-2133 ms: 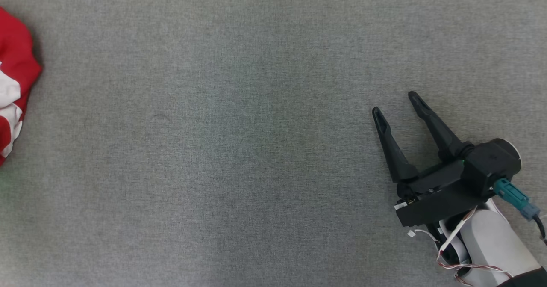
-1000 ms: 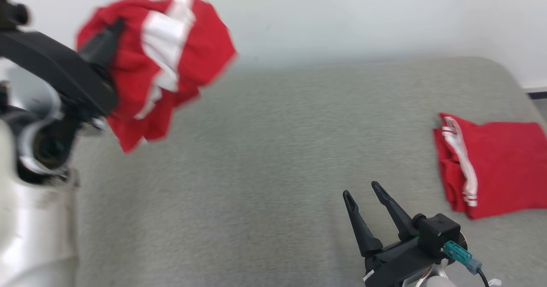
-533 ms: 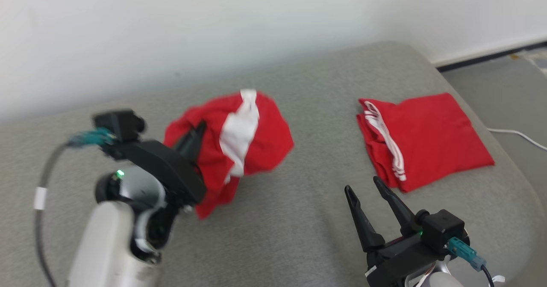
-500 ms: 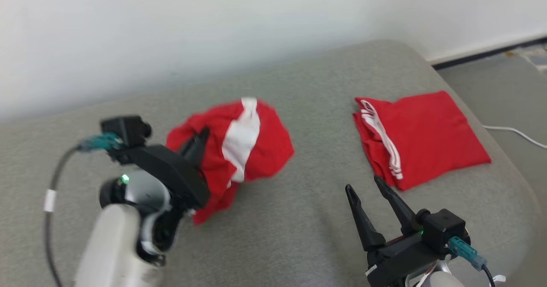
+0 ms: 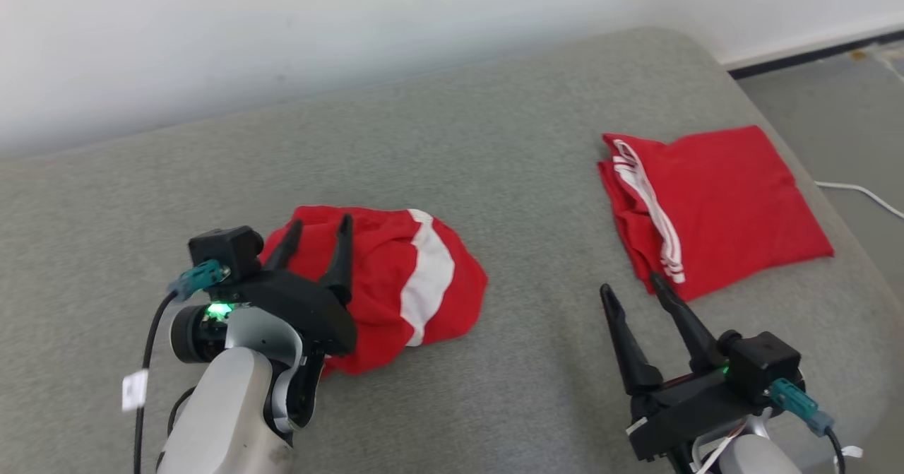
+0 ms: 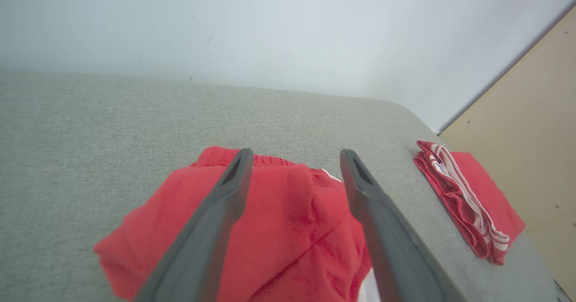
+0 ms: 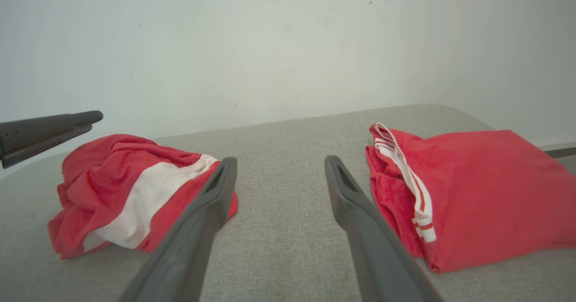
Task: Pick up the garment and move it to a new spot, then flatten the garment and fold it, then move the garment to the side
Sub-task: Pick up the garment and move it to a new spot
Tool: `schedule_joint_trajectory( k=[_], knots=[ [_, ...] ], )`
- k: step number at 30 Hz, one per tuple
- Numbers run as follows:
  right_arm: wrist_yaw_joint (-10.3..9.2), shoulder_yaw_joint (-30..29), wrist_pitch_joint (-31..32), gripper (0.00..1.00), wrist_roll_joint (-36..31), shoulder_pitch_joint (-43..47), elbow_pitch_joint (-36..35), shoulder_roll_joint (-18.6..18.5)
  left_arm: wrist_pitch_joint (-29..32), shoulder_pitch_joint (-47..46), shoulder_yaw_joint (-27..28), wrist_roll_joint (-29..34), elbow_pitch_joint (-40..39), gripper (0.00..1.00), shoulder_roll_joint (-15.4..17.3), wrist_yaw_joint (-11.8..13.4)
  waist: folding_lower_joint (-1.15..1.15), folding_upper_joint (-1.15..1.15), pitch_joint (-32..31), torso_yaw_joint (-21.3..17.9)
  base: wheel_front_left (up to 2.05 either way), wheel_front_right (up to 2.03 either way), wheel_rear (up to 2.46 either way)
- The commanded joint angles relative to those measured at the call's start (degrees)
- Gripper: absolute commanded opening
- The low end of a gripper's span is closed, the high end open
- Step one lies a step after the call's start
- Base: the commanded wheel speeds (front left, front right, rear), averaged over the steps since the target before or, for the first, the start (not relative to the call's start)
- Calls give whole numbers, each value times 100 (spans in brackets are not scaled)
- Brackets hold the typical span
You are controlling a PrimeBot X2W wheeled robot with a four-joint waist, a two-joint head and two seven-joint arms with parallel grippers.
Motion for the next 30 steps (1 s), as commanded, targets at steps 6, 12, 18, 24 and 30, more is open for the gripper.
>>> schedule_joint_trajectory(
  k=[6,12,18,24,30],
  knots=[
    [-14,-350,-30,100,-53,212,9,-43,-1266,342,-28,162,-137,100,54,-13,-1,-1,-429,744,0,0,0],
    [-14,-553,-18,100,-99,378,23,-95,-1578,814,87,324,-355,100,252,0,-1,-1,-651,1063,0,0,0],
    [-14,-778,7,100,-132,645,16,-136,-1668,1630,340,522,-935,100,466,-17,-1,-1,-851,1467,0,0,0],
    [-14,-789,37,100,-80,864,87,-156,-1662,2363,591,792,-1438,100,530,-139,-1,-1,-946,1673,0,0,0],
    [-14,-756,39,100,-50,961,173,-123,-1663,2937,855,931,-1765,100,437,-294,-1,-1,-995,1685,0,0,0]
  ],
)
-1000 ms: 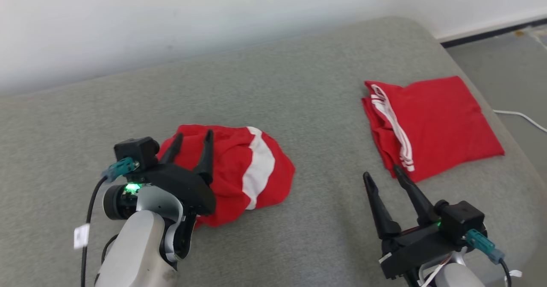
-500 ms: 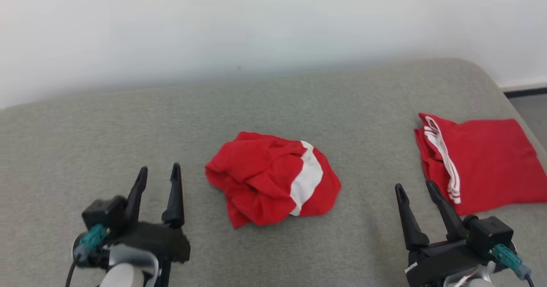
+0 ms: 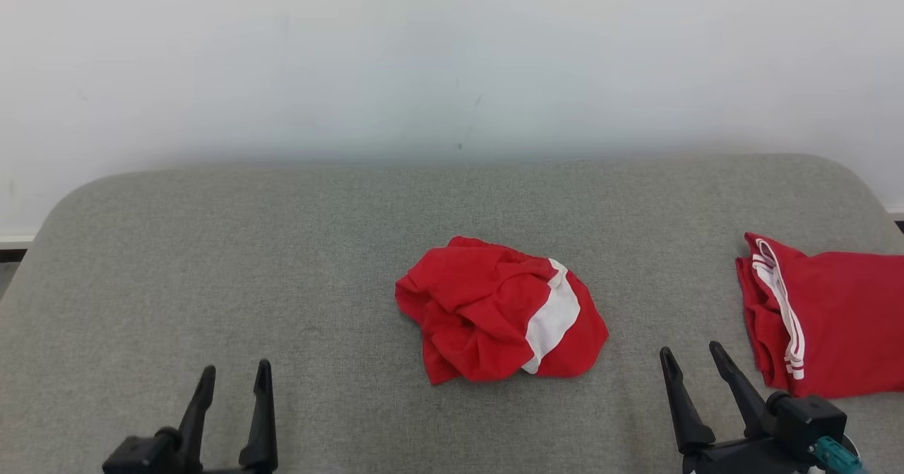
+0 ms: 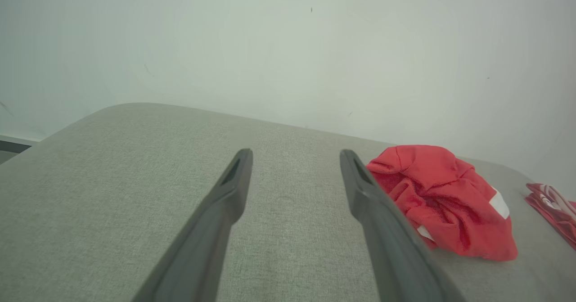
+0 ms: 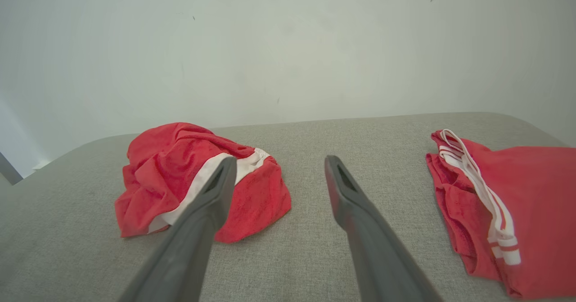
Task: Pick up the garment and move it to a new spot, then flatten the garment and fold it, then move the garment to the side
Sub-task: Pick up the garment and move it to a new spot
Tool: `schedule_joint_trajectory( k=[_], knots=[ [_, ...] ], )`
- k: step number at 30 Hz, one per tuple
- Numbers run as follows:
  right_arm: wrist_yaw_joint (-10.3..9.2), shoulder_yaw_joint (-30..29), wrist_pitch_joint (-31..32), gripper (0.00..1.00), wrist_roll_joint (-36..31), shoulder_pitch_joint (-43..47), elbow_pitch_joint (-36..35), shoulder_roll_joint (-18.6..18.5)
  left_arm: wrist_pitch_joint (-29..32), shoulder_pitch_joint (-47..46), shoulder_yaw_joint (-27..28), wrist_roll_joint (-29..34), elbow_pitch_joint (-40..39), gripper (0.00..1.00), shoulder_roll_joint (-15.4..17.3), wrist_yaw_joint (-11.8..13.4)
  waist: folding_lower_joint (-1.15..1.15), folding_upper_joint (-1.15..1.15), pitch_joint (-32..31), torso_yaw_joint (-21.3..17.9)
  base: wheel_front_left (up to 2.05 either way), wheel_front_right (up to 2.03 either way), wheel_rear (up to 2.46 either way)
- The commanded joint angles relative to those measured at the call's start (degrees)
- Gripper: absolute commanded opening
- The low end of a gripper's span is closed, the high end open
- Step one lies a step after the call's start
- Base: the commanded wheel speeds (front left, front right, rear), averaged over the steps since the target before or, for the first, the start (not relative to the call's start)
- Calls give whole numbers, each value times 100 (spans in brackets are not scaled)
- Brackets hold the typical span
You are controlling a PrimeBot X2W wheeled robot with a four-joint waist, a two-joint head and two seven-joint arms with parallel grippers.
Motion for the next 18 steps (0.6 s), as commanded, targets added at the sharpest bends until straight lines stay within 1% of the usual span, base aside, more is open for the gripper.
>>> schedule_joint_trajectory(
  k=[1,5,11,18],
  knots=[
    [-14,3,-20,100,17,67,5,3,-8,113,34,71,-44,100,-7,-32,1,0,-14,-2,0,0,0],
    [-14,9,-21,100,21,97,1,19,-8,312,159,169,-174,100,-74,-118,1,0,-8,-37,0,0,0],
    [-14,33,-19,100,21,103,-2,34,-9,284,240,253,-218,100,-164,-127,1,0,10,-89,0,0,0],
    [-14,51,-19,100,18,76,-35,47,-9,270,384,302,-223,100,-259,-193,1,0,48,-128,0,0,0]
  ],
)
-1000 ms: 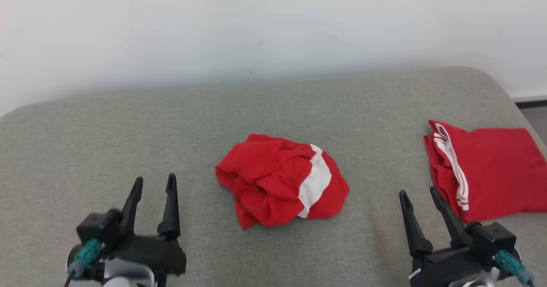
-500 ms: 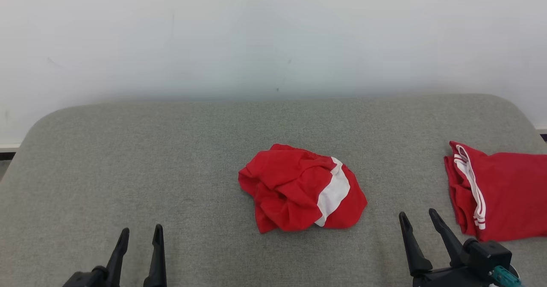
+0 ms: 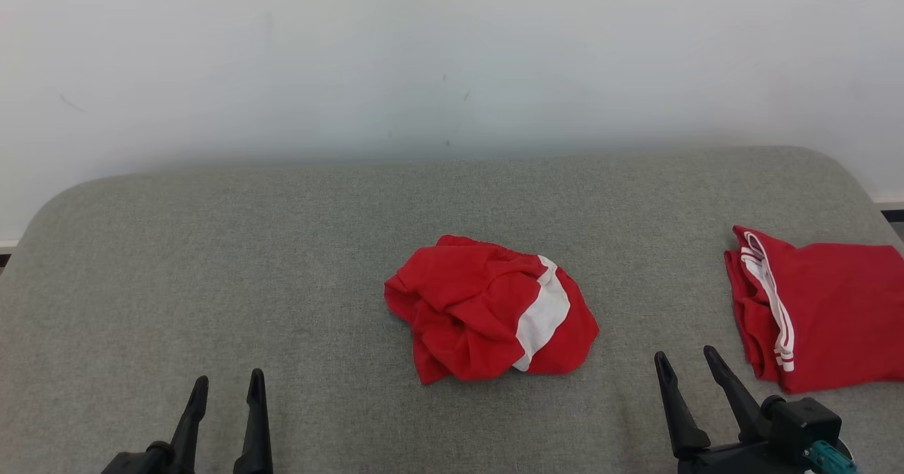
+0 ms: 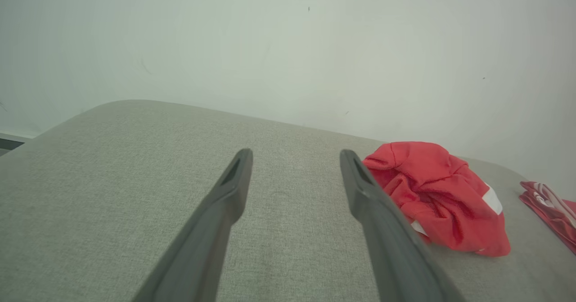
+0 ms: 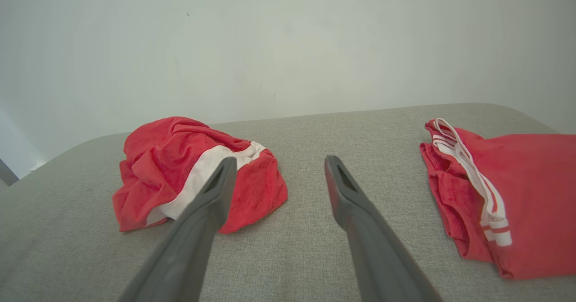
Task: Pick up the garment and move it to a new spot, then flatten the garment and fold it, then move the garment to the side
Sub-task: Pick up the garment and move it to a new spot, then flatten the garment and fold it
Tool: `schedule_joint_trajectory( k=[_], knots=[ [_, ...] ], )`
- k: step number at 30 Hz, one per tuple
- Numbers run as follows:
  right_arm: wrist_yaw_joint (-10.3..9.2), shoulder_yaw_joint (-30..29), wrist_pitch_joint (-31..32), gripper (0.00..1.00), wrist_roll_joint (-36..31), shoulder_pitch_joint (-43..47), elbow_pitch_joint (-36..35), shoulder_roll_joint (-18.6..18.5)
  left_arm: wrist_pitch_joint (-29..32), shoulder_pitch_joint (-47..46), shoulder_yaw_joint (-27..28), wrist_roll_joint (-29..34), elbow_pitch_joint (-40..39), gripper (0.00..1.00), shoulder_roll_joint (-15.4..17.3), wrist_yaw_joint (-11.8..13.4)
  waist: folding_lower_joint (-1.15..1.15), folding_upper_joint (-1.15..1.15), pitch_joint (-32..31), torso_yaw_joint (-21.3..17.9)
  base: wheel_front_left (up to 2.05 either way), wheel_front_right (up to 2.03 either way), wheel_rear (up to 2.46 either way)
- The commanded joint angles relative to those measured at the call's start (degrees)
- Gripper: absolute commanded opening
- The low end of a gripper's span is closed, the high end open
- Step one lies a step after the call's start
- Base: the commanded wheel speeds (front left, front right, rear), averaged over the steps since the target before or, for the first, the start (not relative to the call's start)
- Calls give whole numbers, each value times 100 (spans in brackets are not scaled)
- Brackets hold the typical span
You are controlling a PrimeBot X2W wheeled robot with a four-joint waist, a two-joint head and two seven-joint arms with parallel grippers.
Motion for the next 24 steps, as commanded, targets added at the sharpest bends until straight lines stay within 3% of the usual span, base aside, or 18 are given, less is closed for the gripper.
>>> schedule_joint_trajectory(
  k=[1,24],
  knots=[
    [-14,9,-17,100,7,18,-25,-2,-9,-6,47,49,0,100,-30,-39,1,0,21,-3,0,0,0],
    [-14,194,21,100,15,-104,-61,-65,180,-470,-87,250,428,100,-31,-231,1,0,77,-47,0,0,0]
  ],
)
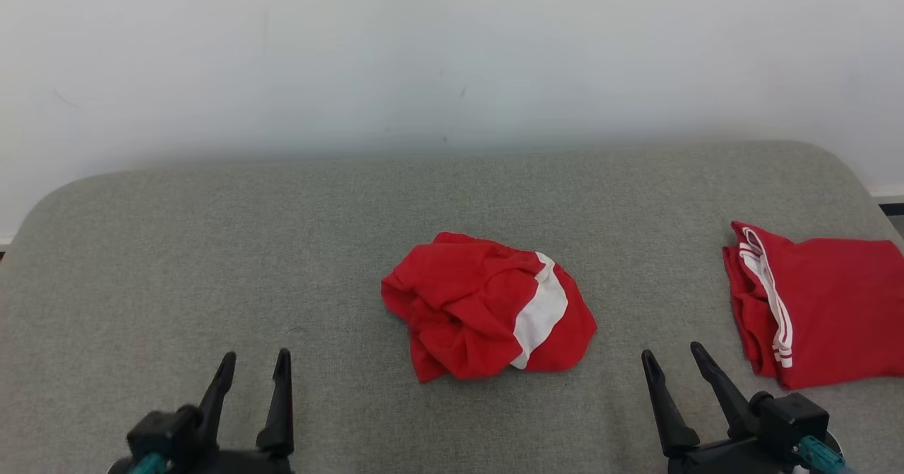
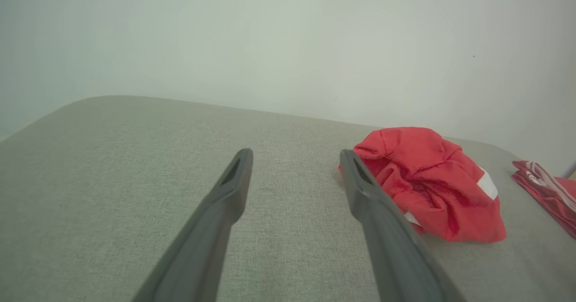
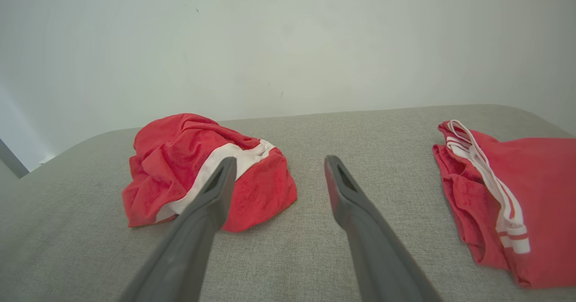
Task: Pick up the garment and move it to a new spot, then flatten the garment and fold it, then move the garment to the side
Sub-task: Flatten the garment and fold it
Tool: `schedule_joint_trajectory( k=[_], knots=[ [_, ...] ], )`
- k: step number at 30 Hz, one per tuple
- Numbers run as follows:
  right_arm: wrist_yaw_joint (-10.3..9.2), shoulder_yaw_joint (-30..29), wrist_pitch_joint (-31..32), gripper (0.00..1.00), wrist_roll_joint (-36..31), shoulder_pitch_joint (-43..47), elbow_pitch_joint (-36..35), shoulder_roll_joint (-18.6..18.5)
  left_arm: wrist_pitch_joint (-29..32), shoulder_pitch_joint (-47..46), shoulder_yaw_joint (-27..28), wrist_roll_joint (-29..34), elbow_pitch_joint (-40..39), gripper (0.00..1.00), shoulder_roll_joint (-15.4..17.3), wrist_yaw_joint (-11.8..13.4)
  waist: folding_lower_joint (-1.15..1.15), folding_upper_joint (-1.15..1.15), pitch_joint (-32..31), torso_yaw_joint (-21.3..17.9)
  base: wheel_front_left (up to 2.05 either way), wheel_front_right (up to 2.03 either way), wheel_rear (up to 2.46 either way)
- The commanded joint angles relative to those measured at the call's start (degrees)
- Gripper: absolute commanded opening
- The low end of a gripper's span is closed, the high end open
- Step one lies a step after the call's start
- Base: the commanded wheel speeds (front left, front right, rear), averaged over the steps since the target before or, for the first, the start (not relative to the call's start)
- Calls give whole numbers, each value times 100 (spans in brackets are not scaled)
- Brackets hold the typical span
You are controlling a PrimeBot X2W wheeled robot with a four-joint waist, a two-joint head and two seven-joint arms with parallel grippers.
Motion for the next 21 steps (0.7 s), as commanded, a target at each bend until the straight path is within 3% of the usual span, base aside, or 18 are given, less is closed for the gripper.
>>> schedule_joint_trajectory(
  k=[1,8,21],
  knots=[
    [-14,33,-15,100,2,-32,-22,-28,120,-262,-67,67,29,100,33,-48,0,0,36,-50,0,0,0],
    [-14,279,61,100,43,-141,-85,-76,1325,-1616,-484,-128,607,100,-21,-125,0,0,222,-431,0,0,0],
    [-14,989,51,100,162,-756,-175,-27,3407,-4064,-958,-165,2469,100,-15,221,0,0,1054,-1768,0,0,0]
  ],
)
